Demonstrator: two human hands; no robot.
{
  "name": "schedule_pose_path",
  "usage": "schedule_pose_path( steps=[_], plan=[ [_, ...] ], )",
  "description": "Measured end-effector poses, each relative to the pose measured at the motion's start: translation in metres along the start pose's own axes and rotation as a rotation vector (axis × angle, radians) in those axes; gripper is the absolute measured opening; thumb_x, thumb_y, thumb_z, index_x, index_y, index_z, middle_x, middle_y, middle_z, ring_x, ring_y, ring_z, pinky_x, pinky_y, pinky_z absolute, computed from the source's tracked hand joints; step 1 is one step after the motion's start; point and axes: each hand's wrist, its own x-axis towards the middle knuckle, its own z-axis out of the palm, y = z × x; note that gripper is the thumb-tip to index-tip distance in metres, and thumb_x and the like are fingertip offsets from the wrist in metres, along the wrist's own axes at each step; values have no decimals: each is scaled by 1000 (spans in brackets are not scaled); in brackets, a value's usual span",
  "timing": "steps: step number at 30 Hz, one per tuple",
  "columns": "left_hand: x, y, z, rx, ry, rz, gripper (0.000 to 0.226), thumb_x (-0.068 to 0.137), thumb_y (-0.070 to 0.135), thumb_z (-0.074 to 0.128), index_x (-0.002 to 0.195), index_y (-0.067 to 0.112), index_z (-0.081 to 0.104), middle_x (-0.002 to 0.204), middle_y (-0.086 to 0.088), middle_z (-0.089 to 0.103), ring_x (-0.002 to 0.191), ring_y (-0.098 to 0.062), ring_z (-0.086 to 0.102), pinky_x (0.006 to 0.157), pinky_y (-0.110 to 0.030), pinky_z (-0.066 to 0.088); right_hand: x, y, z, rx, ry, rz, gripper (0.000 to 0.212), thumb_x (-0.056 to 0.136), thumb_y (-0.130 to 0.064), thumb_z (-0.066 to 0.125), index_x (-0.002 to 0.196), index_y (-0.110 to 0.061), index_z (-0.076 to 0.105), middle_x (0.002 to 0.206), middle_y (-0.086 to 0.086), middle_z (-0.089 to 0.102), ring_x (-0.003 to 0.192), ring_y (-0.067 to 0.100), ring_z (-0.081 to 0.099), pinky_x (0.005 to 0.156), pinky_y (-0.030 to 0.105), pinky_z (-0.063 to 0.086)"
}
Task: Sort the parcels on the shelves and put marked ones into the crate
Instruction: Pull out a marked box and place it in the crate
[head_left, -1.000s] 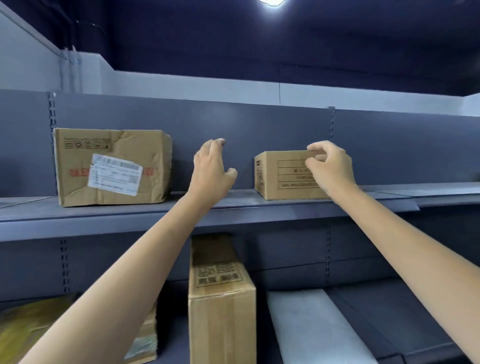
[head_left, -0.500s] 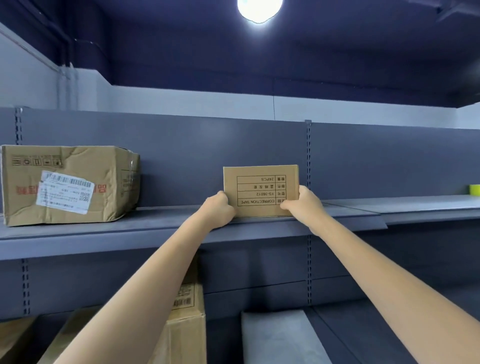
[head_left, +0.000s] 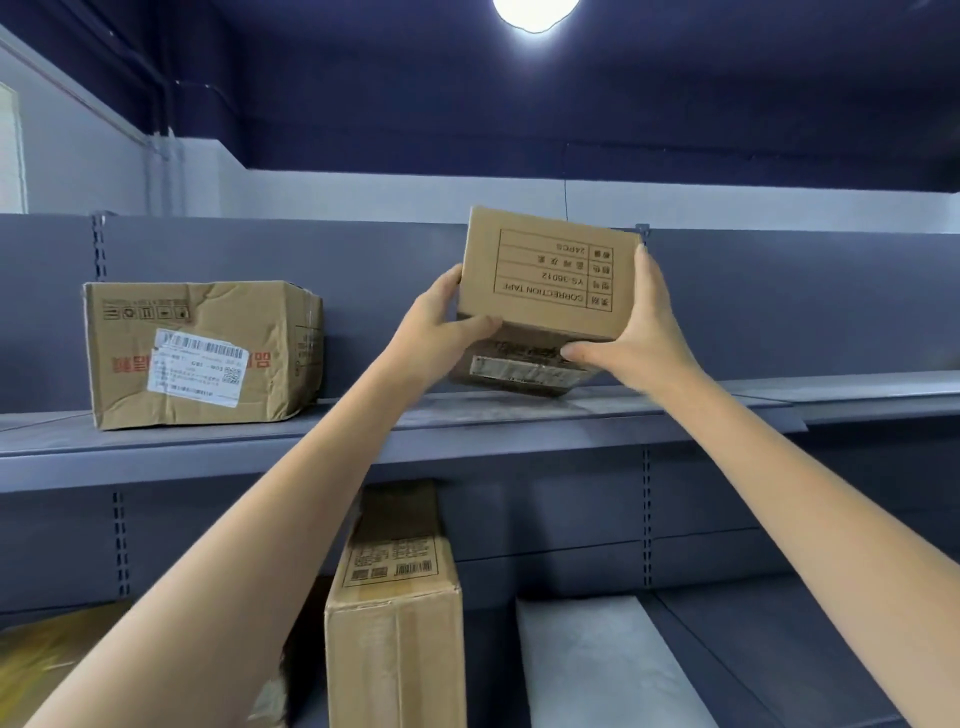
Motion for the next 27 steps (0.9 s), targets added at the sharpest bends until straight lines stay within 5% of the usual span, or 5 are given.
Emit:
schedule_pose_path(
  steps=[4, 10, 18, 24, 27],
  plan=[
    [-4, 23, -7, -45, 13, 91, 58, 81, 19, 61, 135, 23, 41, 121, 9, 59, 114, -6, 53, 103, -38, 42, 1, -18, -12, -112, -28, -50, 130, 64, -25, 83, 146, -19, -18, 153, -6, -25, 143, 9, -11, 112, 29, 7],
    [-8, 39, -11, -45, -12, 121, 62, 77, 25, 60, 136, 23, 42, 122, 5, 60, 115, -14, 55, 100, -44, 45, 1, -31, -25, -281, -50, -59, 128, 61, -35, 84, 147, -17, -9, 149, -2, 0, 137, 17, 12, 108, 33, 23],
    [-9, 40, -4, 65, -33, 143, 68, 76, 40, 61, 138, 27, 39, 131, 5, 53, 121, -13, 49, 100, -43, 45, -1, -28, -34, -466, -45, -64, 125, 61, -48, 78, 148, -15, -6, 153, 0, -1, 140, 23, -4, 113, 45, 17],
    [-11, 25, -6, 170, 110, 105, 58, 85, 29, 64, 136, 19, 38, 128, 12, 48, 117, -5, 43, 93, -23, 33, -9, -16, -41, -377, 72, 18, 116, 61, -48, 78, 148, -12, 10, 149, 3, 21, 138, 25, 12, 109, 46, 24],
    [-12, 1, -14, 232, 170, -32, 66, 87, 22, 62, 143, 15, 27, 144, -1, 38, 127, -12, 38, 93, -23, 31, -18, -3, -47, -83, 109, 161, 83, 58, -50, 76, 127, -17, 44, 130, 3, 47, 124, 25, 42, 101, 45, 40]
  ],
)
